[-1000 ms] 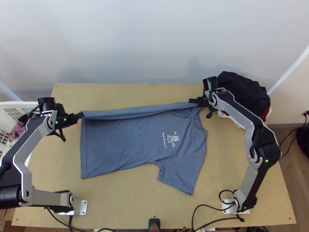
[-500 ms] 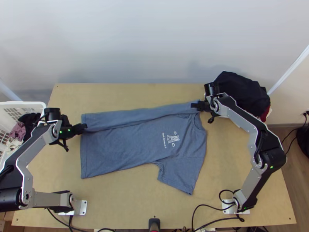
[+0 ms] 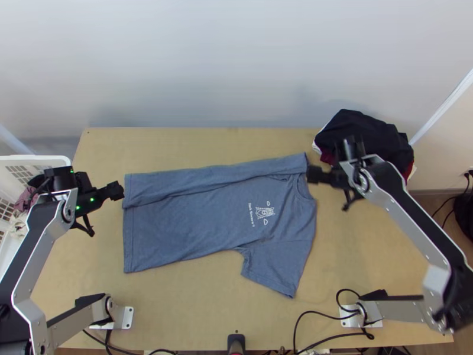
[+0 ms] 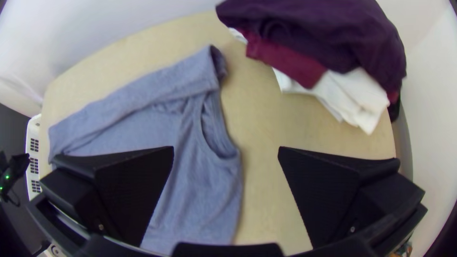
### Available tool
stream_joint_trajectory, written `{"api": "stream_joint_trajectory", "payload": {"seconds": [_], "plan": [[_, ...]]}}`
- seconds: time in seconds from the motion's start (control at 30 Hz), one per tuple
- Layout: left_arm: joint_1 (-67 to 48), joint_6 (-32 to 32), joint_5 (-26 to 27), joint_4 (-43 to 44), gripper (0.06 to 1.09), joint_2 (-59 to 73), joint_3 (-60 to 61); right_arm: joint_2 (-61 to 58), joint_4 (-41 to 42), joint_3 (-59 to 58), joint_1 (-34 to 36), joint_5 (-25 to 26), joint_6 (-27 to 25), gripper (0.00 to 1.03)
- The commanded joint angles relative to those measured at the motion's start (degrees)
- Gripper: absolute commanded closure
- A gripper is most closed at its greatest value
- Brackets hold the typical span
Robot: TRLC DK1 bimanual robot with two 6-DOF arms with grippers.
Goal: Fold the t-shirt
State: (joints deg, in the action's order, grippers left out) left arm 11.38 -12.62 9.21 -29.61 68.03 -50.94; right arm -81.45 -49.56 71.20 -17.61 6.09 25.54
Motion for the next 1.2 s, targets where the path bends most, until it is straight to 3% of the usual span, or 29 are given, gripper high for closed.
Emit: {"api": "stream_joint_trajectory", "payload": {"seconds": [0.0, 0.07, 0.17, 0.33, 0.53, 0.67, 1.17], "plan": [[0.5, 0.1, 1.2, -1.9, 0.11, -1.8, -1.3, 0.3, -10.2, -3.2, 0.1, -4.3, 6.8, 0.04], [0.5, 0.1, 1.3, -1.9, 0.11, -1.9, -1.2, 0.5, -15.2, -5.7, 0.5, -10.2, 6.8, 0.04], [0.5, 0.1, 1.3, -2.3, 0.11, -2.3, -1.3, 4.1, -14.4, -12.9, 0.4, -12.9, 6.2, 0.14], [0.0, 0.1, 1.3, -3.4, 0.11, -3.3, -1.4, 8.7, -9.3, -21.9, -0.6, -15.8, 6.0, 0.4], [0.0, 0.1, 1.3, -4.6, 0.11, -4.5, -1.4, 7.5, -5.5, -25.6, -2.8, -18.4, 5.9, 0.44], [0.0, 0.1, 1.3, -5.4, 0.11, -5.4, -1.3, 7.2, -1.5, -26.7, -3.8, -18.4, 6.1, 0.75], [0.5, 0.5, 1.2, -7.0, 0.11, -6.9, -1.5, 2.6, 4.6, -29.5, -3.5, -18.4, 5.5, 0.74]]}}
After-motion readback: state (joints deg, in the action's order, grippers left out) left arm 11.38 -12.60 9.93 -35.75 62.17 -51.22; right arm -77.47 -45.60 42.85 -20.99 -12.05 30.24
